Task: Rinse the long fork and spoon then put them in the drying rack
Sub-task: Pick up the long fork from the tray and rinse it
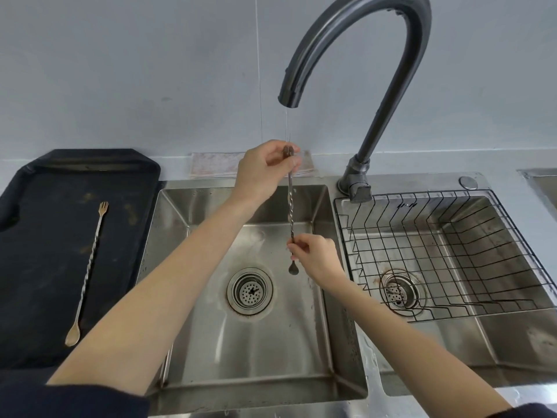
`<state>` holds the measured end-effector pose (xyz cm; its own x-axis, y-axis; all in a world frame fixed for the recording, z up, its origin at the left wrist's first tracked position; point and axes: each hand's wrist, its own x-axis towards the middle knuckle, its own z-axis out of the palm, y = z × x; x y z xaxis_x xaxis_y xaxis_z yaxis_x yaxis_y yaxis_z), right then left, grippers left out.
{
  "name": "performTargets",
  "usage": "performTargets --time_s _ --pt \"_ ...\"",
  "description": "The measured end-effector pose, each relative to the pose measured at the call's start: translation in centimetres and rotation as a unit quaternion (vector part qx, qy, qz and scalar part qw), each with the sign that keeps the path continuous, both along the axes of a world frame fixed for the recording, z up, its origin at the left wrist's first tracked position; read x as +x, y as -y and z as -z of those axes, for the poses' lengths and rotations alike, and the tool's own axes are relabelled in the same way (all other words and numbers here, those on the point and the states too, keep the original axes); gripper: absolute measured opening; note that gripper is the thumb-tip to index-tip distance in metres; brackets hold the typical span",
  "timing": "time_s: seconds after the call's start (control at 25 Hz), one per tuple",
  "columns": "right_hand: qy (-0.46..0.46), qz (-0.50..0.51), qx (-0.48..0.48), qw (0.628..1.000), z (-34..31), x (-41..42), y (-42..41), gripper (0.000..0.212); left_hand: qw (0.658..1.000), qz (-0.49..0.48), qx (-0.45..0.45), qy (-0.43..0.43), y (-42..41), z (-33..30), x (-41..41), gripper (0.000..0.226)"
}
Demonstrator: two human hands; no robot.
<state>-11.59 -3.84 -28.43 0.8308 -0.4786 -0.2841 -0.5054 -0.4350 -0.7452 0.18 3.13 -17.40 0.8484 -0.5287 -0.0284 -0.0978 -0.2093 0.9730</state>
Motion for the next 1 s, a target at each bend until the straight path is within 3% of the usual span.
performTargets --time_s 0.08,0.28,0.68,0.84,1.0 --pt "-0.003 0.001 -0.015 1.000 0.0 0.2 -0.2 0.016 1.000 -0.005 -0.002 0.003 0.0 -0.1 -0.1 0.009" --pt "0.006 0.017 -0.030 0.999 -0.3 0.7 -0.3 0.015 0.999 -0.016 -0.009 -0.028 0.5 -0.3 0.0 0.029" --pt "0.038 0.021 -0.070 0.997 -1.4 1.7 -0.1 0.020 0.998 -0.024 0.002 -0.059 0.3 1.3 -0.7 0.020" --pt "0.018 0.014 -0.081 0.996 -1.2 1.8 0.1 0.021 0.999 -0.024 0.009 -0.045 0.3 0.2 -0.1 0.032" --pt "0.067 0.024 -0.040 0.997 -3.0 4.0 0.4 0.020 0.999 -0.012 0.023 -0.037 0.0 0.4 0.6 0.017"
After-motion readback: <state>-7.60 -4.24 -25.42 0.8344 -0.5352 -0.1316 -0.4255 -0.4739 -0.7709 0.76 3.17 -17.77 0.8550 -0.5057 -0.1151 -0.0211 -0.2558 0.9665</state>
